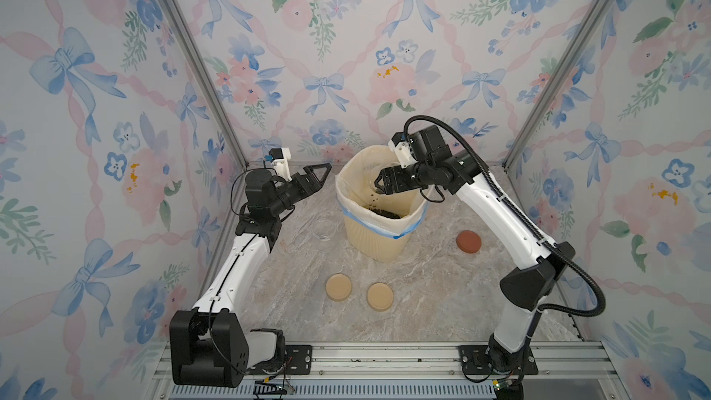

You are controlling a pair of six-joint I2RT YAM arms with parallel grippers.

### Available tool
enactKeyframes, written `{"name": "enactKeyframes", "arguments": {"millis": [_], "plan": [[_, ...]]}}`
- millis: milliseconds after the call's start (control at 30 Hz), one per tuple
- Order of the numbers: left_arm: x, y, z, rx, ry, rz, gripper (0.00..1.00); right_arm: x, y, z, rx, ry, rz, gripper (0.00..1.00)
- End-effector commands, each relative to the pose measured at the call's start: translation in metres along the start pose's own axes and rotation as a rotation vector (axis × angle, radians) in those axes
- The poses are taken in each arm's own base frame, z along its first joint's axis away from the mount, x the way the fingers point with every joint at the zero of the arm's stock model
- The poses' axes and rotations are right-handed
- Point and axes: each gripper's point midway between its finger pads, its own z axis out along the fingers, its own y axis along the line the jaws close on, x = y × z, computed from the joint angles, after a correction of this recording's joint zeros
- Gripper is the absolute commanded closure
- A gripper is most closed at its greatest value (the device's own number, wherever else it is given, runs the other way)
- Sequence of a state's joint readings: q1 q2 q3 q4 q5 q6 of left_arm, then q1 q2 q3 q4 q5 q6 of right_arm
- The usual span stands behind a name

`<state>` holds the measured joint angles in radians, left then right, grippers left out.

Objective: Empty moldy tea leaves from jars
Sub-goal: Pour the moldy tea leaves from the jar into the trash bin.

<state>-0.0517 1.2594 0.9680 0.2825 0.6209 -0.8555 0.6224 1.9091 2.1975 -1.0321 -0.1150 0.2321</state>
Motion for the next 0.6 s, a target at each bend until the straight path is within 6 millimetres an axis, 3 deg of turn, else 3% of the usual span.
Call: {"name": "enactKeyframes", "arguments": {"millis": [0, 200, 567], "plan": [[0.003, -0.003, -0.007, 0.011, -0.002, 0.034, 0.02, 0.028, -0.001, 0.008, 0.046, 0.162, -0.043, 0.36], [0.003, -0.009, -0.01, 0.025, -0.002, 0.037, 0.02, 0.033, 0.002, 0.024, 0.079, 0.197, -0.076, 0.36], [-0.009, -0.032, -0.019, 0.062, -0.036, 0.117, 0.02, 0.019, 0.007, 0.018, 0.064, 0.143, -0.068, 0.36]]}}
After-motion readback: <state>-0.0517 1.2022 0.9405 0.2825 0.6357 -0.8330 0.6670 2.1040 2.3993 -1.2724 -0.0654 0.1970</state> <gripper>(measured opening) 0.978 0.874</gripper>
